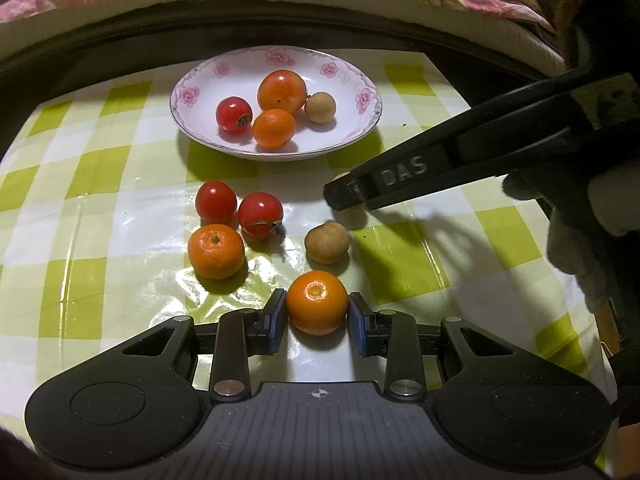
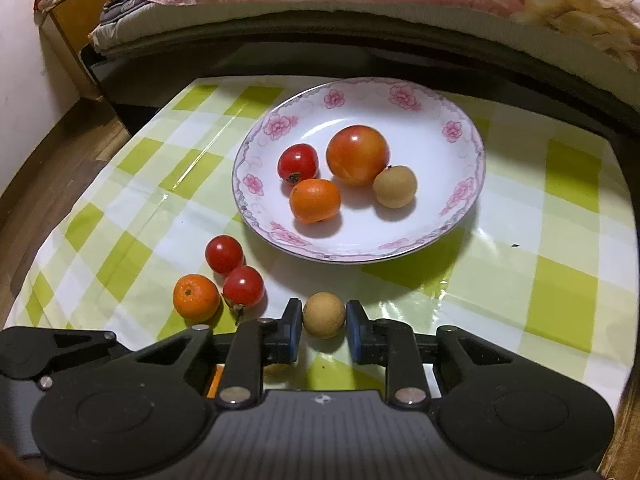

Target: Organize fruits

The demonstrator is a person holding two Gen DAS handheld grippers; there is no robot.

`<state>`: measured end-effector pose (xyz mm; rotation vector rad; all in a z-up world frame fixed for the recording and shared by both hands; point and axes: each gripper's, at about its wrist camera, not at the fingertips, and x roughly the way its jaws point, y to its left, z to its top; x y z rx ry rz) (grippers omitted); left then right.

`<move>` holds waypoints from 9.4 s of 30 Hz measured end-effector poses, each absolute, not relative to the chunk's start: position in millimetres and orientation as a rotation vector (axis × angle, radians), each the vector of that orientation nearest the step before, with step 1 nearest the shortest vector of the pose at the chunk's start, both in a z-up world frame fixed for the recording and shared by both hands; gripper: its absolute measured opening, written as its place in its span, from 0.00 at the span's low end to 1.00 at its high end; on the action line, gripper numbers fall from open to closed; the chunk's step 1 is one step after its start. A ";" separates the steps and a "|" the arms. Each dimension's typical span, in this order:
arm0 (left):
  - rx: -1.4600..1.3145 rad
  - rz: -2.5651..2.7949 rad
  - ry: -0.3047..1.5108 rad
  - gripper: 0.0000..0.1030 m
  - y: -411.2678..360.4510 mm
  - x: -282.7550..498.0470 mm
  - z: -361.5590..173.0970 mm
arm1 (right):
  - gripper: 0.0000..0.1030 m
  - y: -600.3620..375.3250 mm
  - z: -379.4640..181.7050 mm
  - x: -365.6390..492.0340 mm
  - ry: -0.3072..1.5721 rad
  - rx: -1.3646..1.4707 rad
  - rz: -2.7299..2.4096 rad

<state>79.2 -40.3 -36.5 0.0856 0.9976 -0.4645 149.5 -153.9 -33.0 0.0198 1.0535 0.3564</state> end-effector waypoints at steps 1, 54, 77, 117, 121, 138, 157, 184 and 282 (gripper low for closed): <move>0.088 -0.465 0.998 0.40 -40.7 79.1 -36.6 | 0.26 -155.6 -31.1 148.3 1.048 0.017 0.353; 0.181 -0.428 0.987 0.45 -51.9 66.1 -36.3 | 0.26 -179.0 -35.4 75.9 1.031 -0.160 0.358; 0.118 -0.391 0.979 0.39 -48.5 85.9 -37.6 | 0.25 -181.8 -35.1 78.8 1.064 -0.179 0.343; 0.106 -0.309 0.884 0.38 -51.8 165.1 -4.3 | 0.25 -176.2 -4.6 180.6 0.933 -0.020 0.278; 0.102 -0.301 0.890 0.38 -49.8 173.0 -9.9 | 0.26 -174.3 -12.3 191.7 0.946 -0.014 0.285; 0.067 -0.296 0.861 0.38 -48.9 186.5 -9.2 | 0.26 -175.6 -17.5 211.5 0.934 0.024 0.247; 0.068 -0.284 0.878 0.42 -46.0 178.5 -17.0 | 0.26 -166.2 -26.0 209.0 0.969 -0.042 0.266; 0.015 -0.267 0.824 0.59 -33.5 165.9 13.9 | 0.34 -176.1 4.4 195.4 0.886 0.029 0.264; 0.125 -0.287 1.011 0.40 -24.1 116.3 -33.2 | 0.27 -155.7 -38.3 116.5 1.056 -0.075 0.407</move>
